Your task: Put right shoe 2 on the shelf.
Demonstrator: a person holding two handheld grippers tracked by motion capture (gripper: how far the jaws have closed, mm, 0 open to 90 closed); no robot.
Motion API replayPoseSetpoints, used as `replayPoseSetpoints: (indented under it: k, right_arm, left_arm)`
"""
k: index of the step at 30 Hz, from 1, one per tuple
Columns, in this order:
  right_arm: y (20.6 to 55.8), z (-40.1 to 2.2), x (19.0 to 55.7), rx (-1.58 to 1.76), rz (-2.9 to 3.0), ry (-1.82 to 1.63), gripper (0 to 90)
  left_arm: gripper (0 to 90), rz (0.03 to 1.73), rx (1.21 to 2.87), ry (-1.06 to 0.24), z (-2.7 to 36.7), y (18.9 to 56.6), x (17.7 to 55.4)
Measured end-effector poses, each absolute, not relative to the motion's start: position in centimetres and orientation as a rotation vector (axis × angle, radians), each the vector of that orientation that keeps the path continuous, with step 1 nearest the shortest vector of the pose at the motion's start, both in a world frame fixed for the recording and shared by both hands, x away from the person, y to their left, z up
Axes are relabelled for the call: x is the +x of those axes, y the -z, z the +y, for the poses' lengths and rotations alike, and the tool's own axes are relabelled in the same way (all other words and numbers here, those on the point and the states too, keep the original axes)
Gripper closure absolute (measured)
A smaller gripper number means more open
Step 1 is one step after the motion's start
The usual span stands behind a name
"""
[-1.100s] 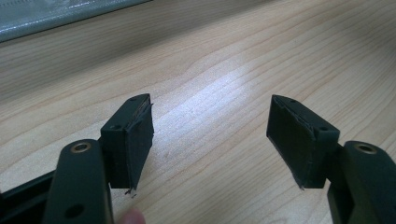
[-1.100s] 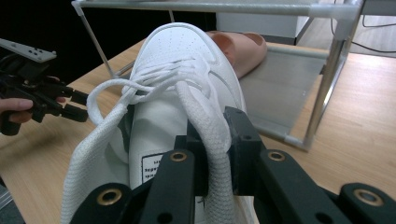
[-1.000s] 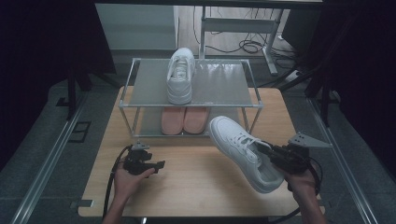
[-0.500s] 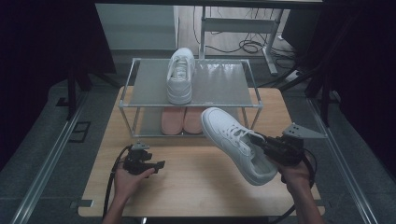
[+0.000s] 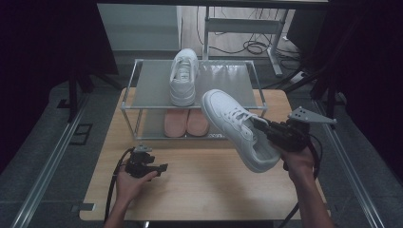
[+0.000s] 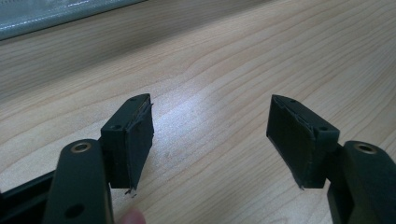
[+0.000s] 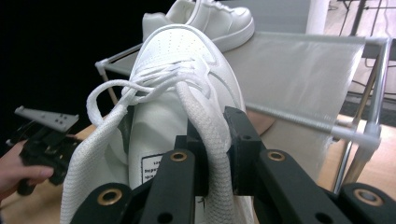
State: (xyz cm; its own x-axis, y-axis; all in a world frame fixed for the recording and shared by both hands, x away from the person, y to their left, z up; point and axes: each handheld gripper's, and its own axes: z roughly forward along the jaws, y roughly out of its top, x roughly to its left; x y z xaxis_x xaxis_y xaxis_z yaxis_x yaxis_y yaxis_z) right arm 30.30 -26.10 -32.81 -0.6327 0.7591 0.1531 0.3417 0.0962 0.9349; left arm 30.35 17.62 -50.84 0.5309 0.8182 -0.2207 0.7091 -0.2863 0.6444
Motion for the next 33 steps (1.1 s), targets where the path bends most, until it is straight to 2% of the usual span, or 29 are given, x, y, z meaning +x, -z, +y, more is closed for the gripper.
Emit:
replayPoseSetpoints:
  k: [33]
  right_arm:
    - [28.5, -23.1, 39.8, 1.28, 1.848, -1.465, 81.1]
  left_arm:
    - [32.4, 1.242, 2.049, -0.197, 17.9, 50.7, 30.4]
